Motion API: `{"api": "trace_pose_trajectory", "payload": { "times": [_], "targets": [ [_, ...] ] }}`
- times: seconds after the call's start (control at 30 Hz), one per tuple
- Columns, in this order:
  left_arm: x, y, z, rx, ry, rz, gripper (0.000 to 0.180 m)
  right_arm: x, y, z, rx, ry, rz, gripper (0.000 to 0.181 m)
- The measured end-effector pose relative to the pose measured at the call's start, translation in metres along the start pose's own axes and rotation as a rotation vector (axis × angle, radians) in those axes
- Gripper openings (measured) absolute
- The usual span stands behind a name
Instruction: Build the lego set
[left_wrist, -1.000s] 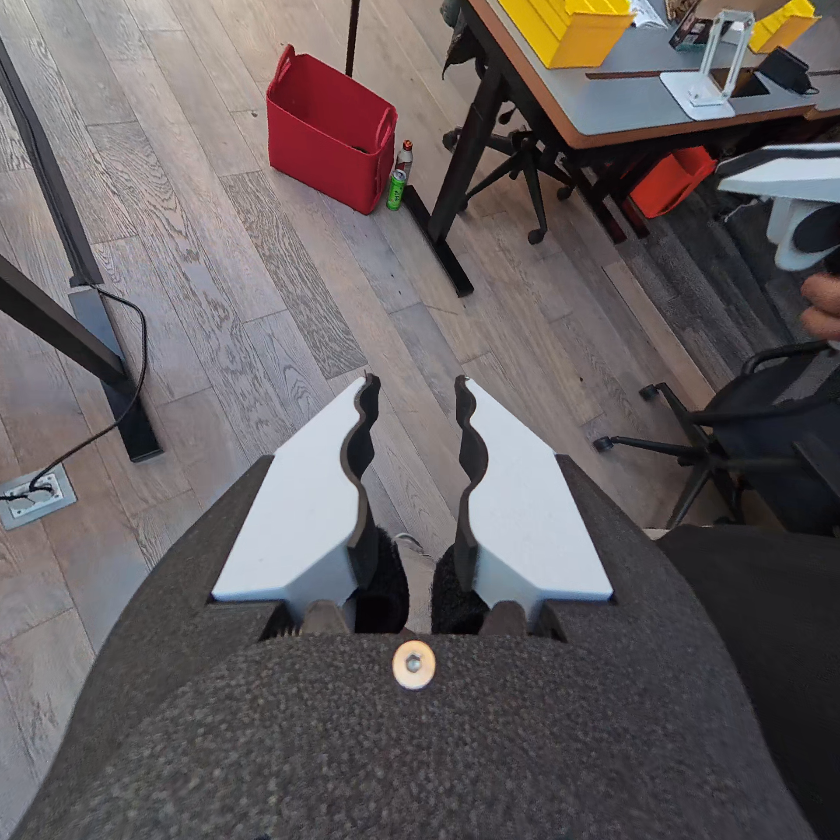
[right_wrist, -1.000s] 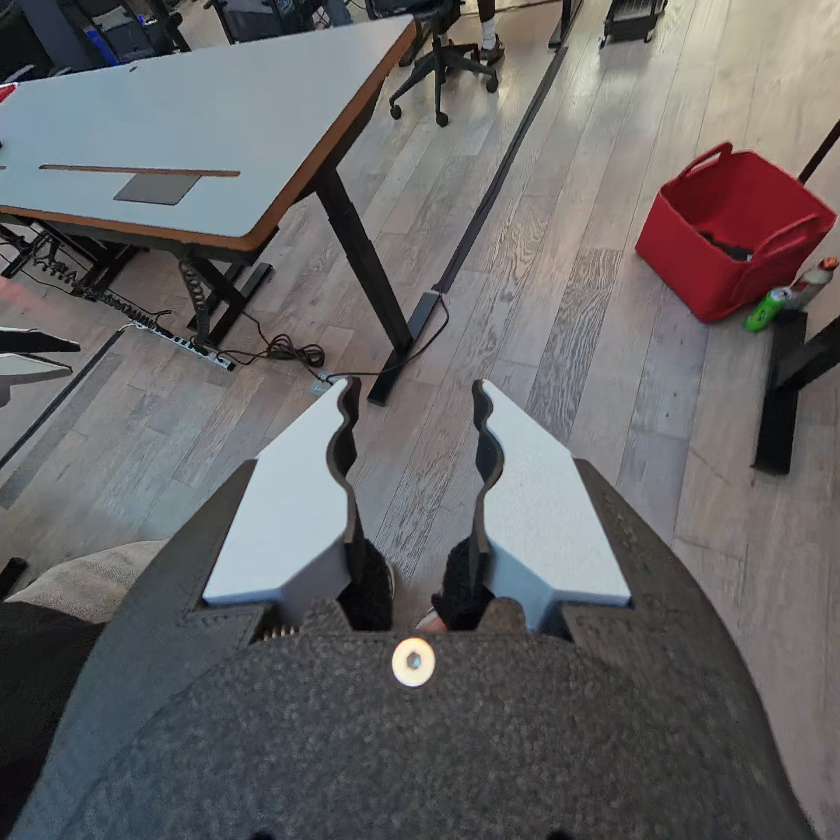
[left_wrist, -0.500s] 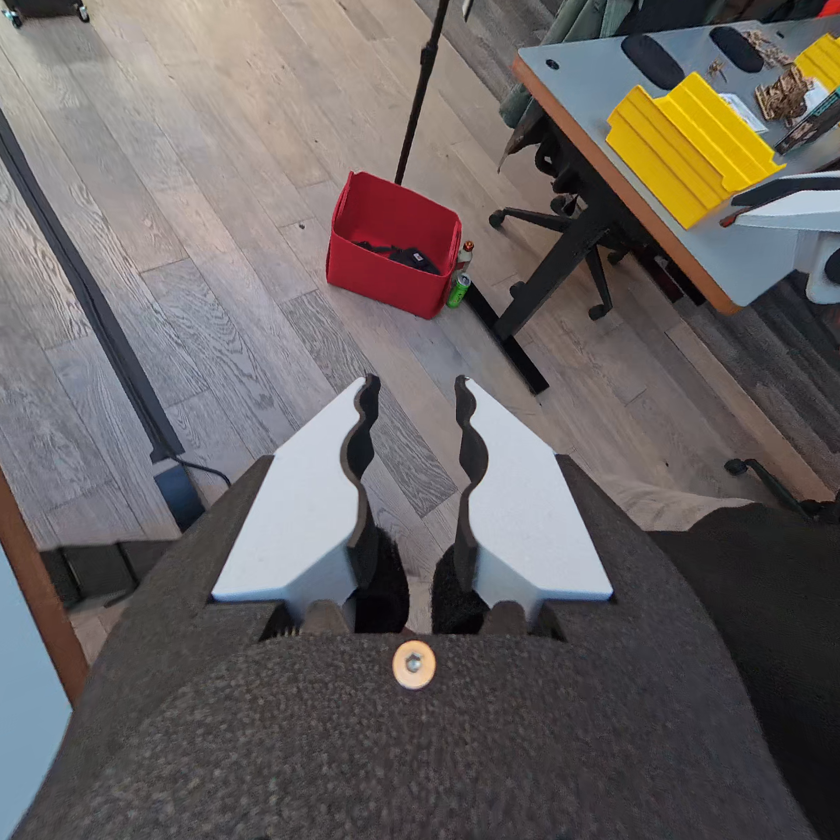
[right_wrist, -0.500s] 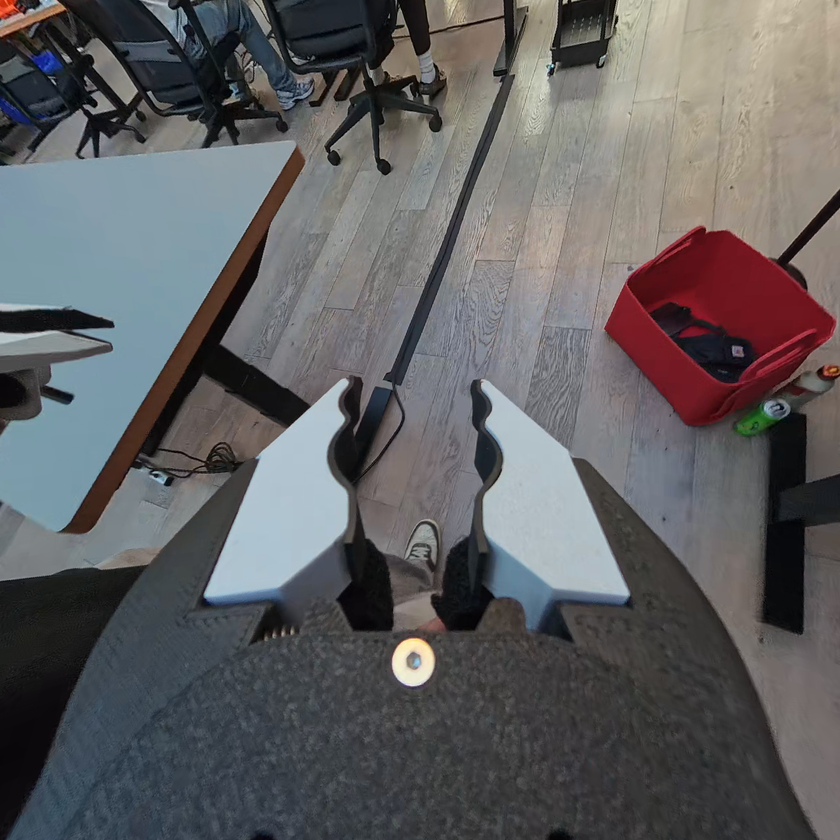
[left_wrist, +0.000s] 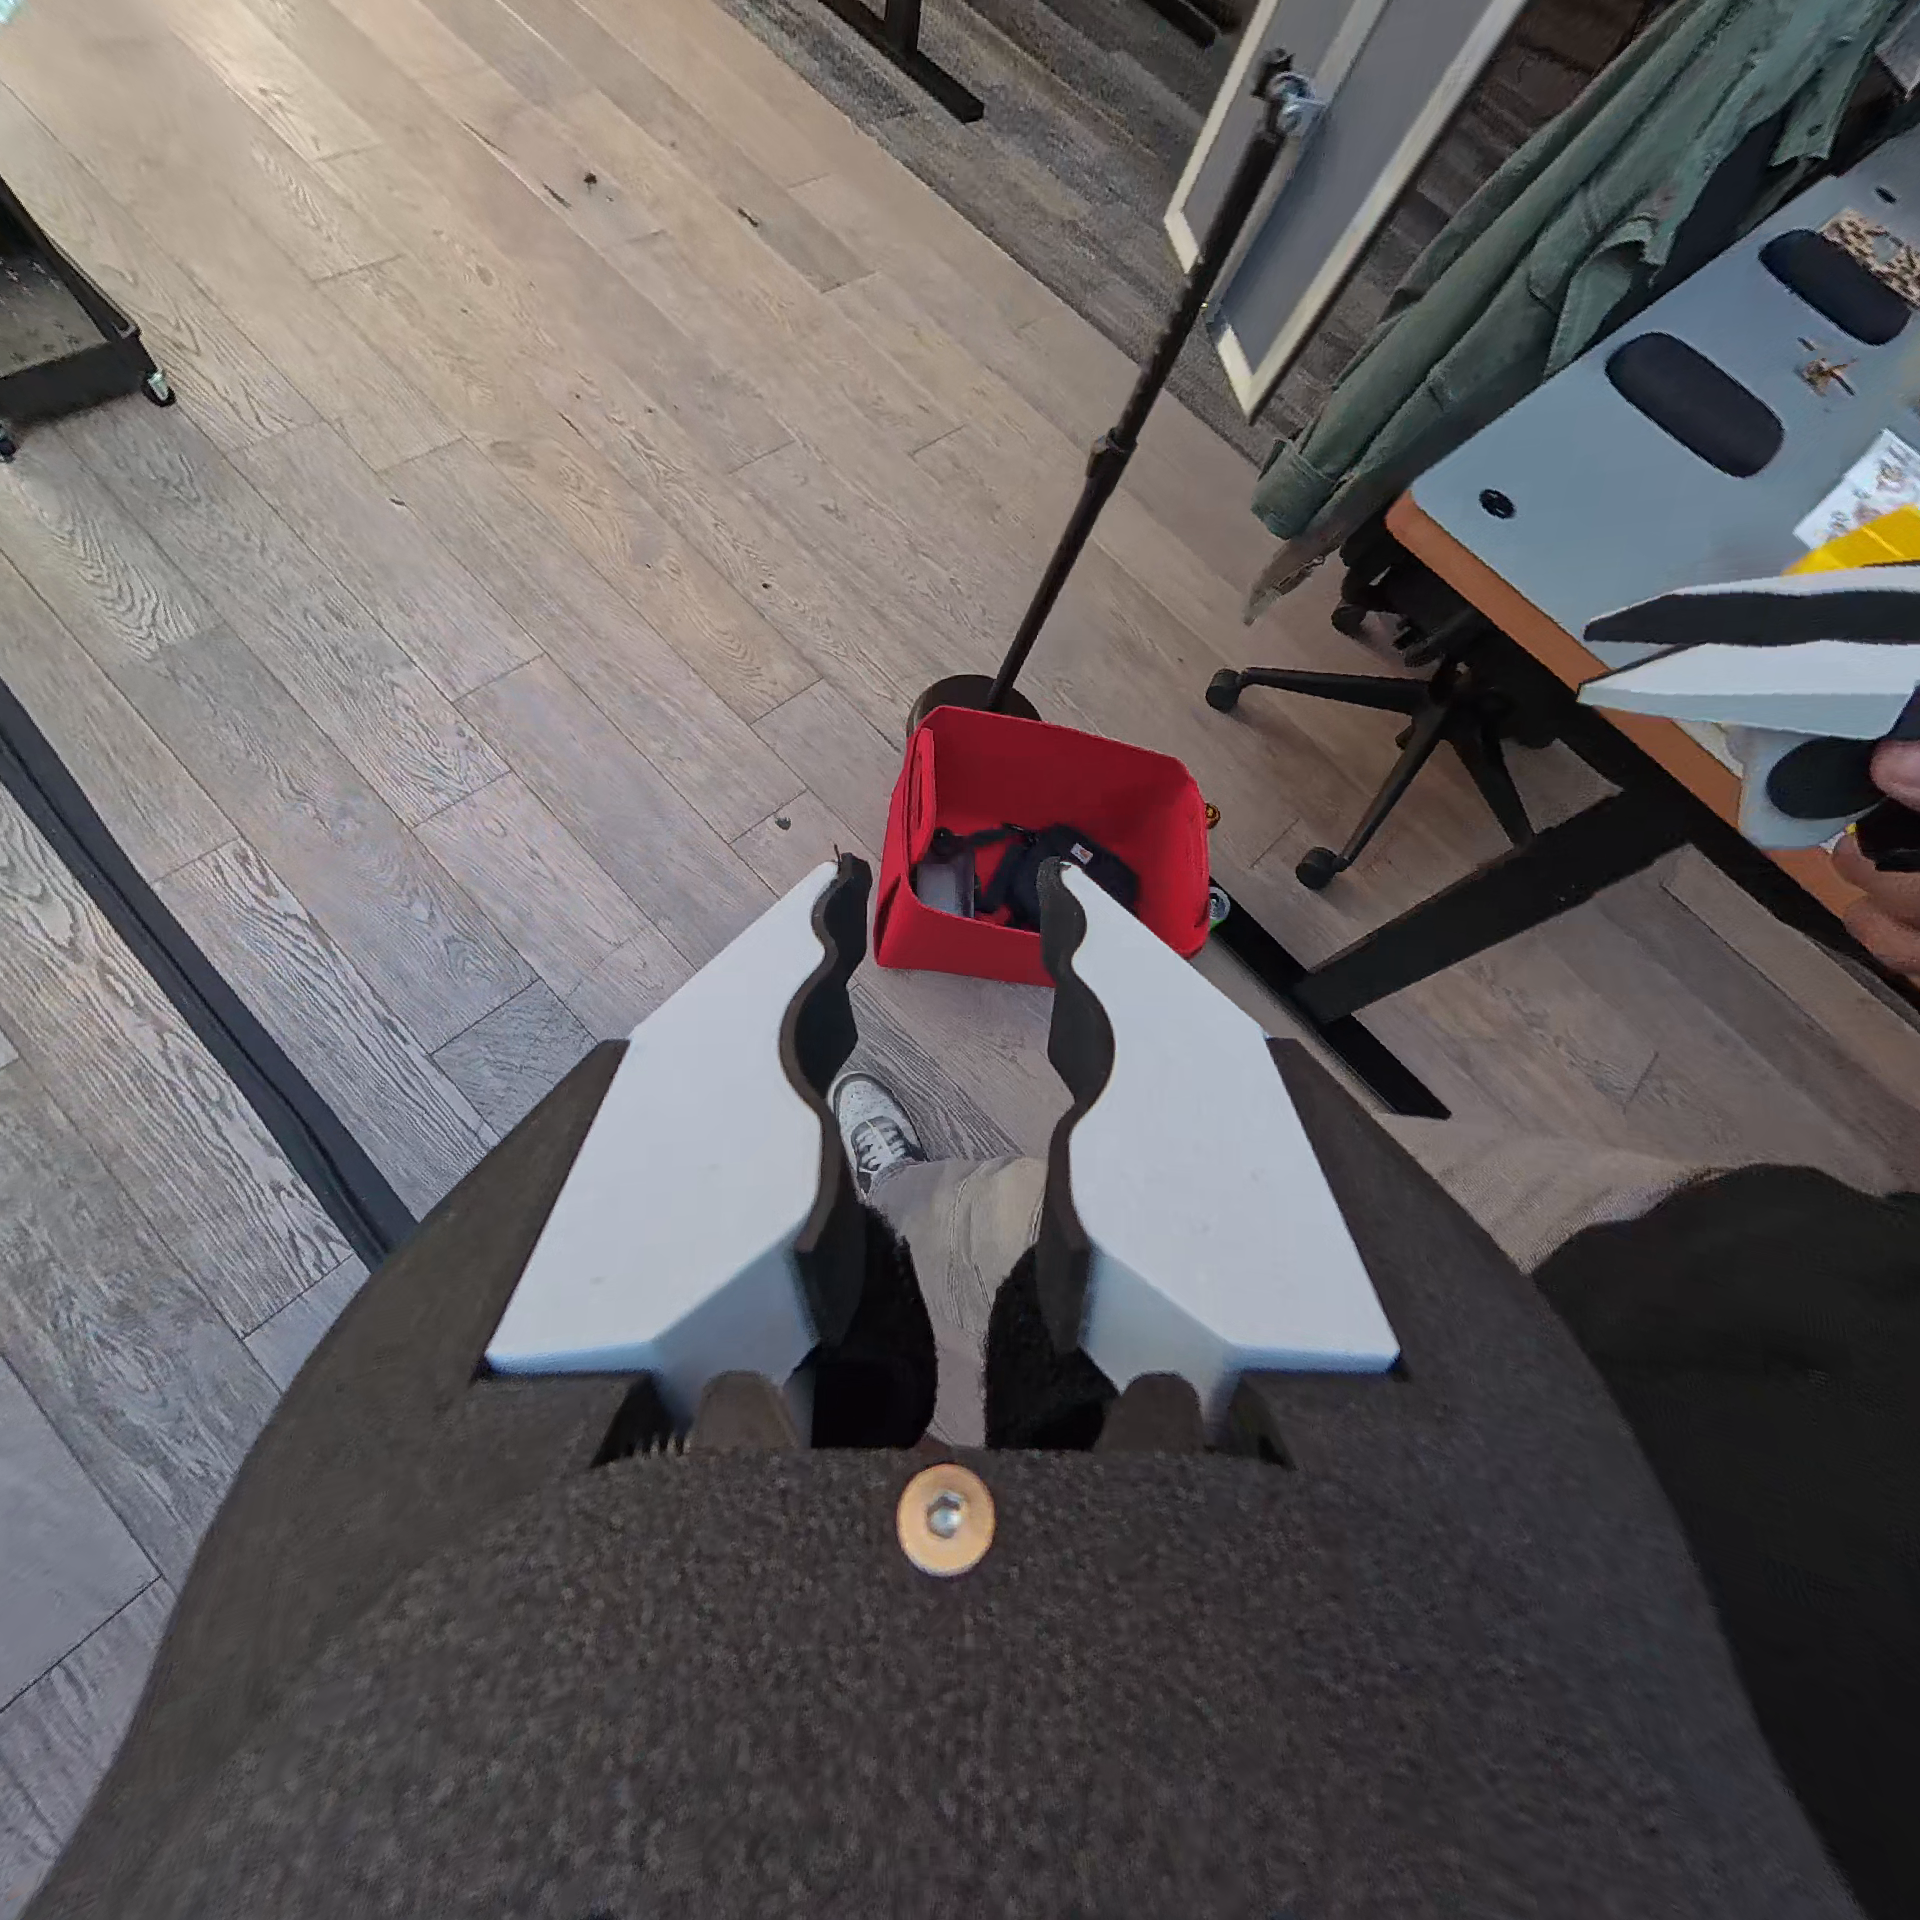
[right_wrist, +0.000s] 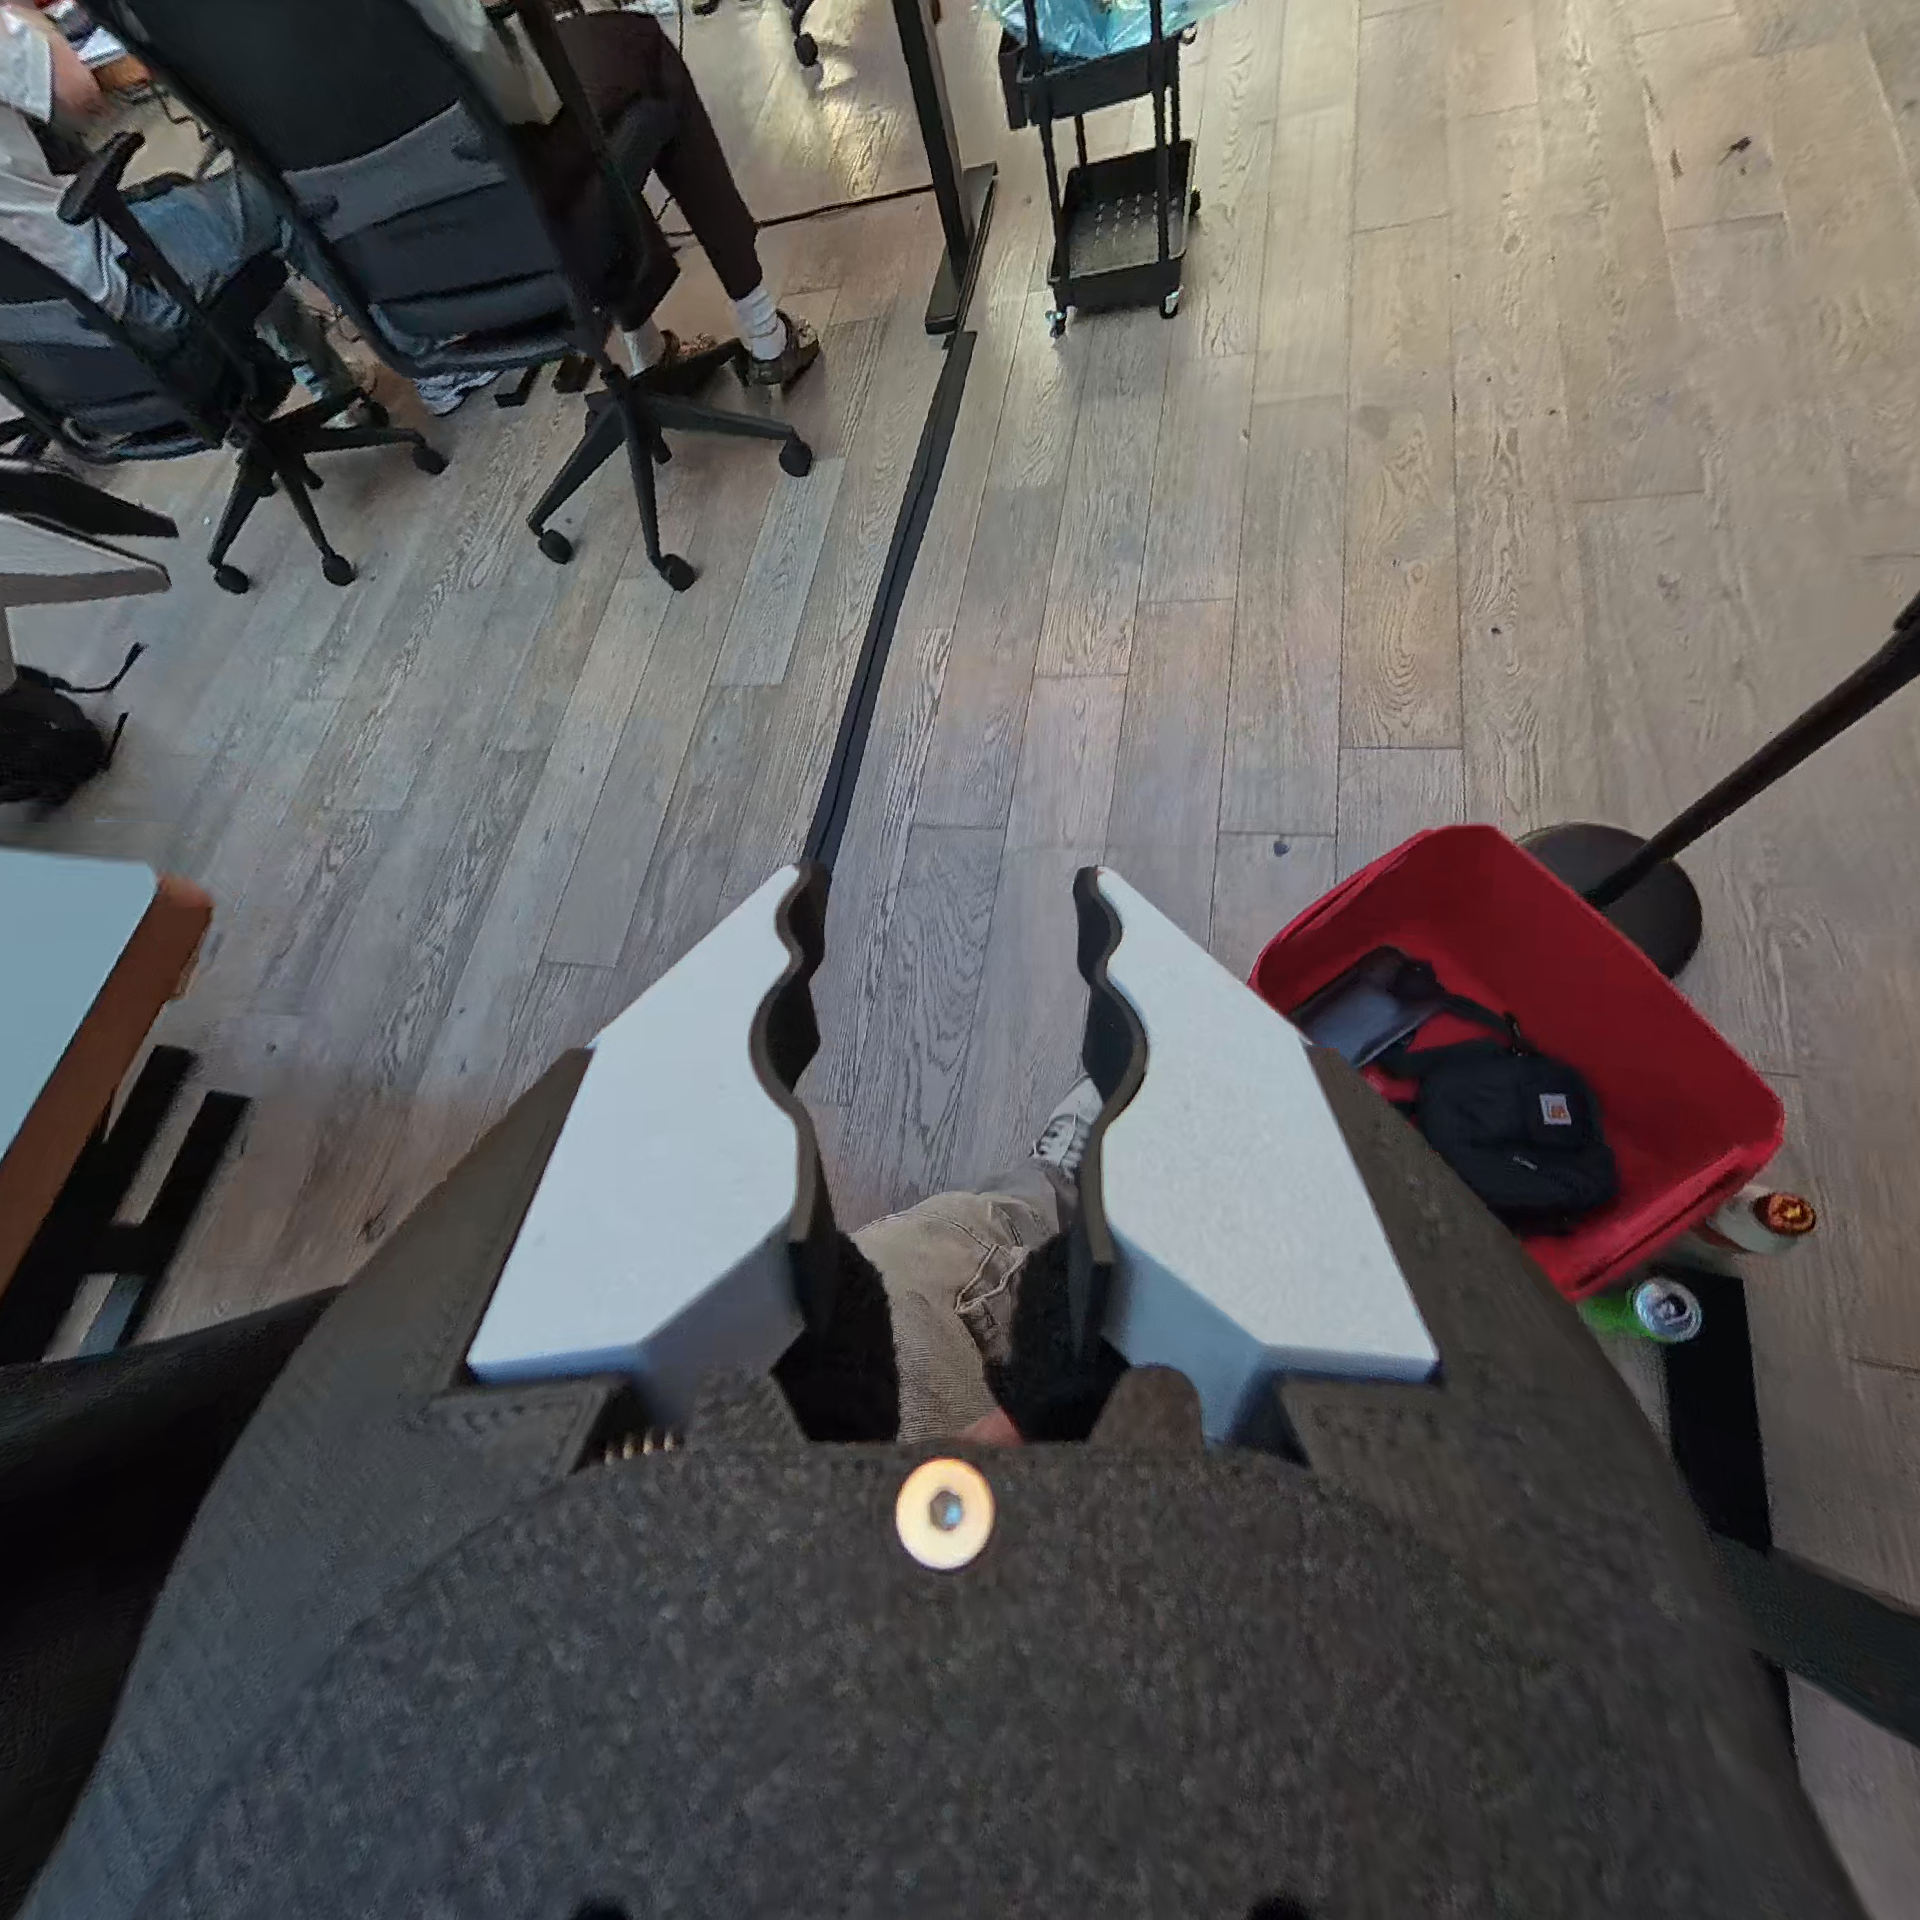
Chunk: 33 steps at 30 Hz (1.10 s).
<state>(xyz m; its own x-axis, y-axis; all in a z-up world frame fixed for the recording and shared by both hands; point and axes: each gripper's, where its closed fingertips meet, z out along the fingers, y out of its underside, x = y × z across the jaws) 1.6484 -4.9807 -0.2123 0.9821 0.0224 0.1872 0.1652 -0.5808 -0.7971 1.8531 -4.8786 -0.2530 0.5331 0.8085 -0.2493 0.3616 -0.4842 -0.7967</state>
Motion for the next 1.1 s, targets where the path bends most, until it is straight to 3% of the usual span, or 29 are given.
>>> {"api": "trace_pose_trajectory", "payload": {
  "times": [0.4, 0.93, 1.1],
  "targets": [
    [-0.204, -0.211, 0.238, -0.101, 0.064, -0.069, 0.031, 0.148, -0.296, 0.28, 0.027, 0.0, -0.047, 0.048],
    [-0.48, -0.562, 0.608, -0.092, 0.184, 0.088, 0.031, 0.37, -0.578, 0.6, 0.005, 0.208, 0.1, 0.047],
    [-0.535, -0.659, 0.734, -0.097, 0.205, 0.209, 0.031, 0.468, -0.642, 0.688, 0.039, 0.261, 0.201, 0.047]
  ]
}}
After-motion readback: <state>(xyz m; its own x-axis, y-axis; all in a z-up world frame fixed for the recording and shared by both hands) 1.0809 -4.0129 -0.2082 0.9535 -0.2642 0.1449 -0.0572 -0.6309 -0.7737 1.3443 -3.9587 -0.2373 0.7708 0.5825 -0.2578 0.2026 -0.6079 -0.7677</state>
